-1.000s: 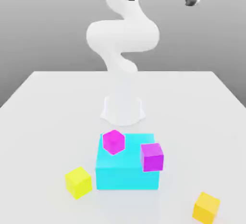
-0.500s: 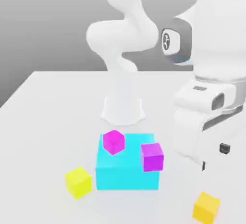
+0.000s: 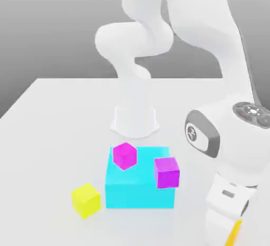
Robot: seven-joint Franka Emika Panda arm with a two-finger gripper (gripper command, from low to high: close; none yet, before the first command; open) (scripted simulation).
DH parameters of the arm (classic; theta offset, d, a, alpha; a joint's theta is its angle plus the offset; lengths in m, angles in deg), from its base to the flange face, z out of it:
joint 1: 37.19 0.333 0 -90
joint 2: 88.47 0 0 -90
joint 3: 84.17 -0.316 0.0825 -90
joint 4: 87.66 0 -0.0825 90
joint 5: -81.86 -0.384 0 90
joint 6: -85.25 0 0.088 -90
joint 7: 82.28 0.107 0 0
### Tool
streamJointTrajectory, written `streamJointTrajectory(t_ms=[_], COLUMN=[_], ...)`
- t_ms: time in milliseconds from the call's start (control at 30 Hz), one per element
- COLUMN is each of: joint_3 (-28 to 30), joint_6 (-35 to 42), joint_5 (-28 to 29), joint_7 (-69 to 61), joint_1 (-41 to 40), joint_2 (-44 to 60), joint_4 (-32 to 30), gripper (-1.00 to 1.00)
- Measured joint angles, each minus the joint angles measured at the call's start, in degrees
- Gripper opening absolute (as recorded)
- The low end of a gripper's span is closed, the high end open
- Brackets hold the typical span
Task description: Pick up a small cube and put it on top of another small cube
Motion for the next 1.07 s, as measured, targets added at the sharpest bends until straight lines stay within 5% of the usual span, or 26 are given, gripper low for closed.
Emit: streamJointTrajectory(t_ms=[200,467,733,933,967,1067], joint_3=[-1.74,7.82,15.98,15.01,14.45,14.45], joint_6=[7.02,8.30,9.00,0.29,-1.48,-1.48], joint_5=[-3.03,-8.49,-8.00,-11.66,-12.66,-12.66], joint_7=[-1.49,12.34,31.47,32.46,31.76,31.76], joint_1=[-1.92,-9.44,-22.35,-24.27,-24.60,-24.60], joint_2=[-9.43,-20.02,-30.20,-22.76,-20.89,-20.89], joint_4=[-2.37,-11.43,-20.80,-22.17,-22.09,-22.09], gripper=[-1.00,-1.00,-1.00,-1.00,1.00,1.00])
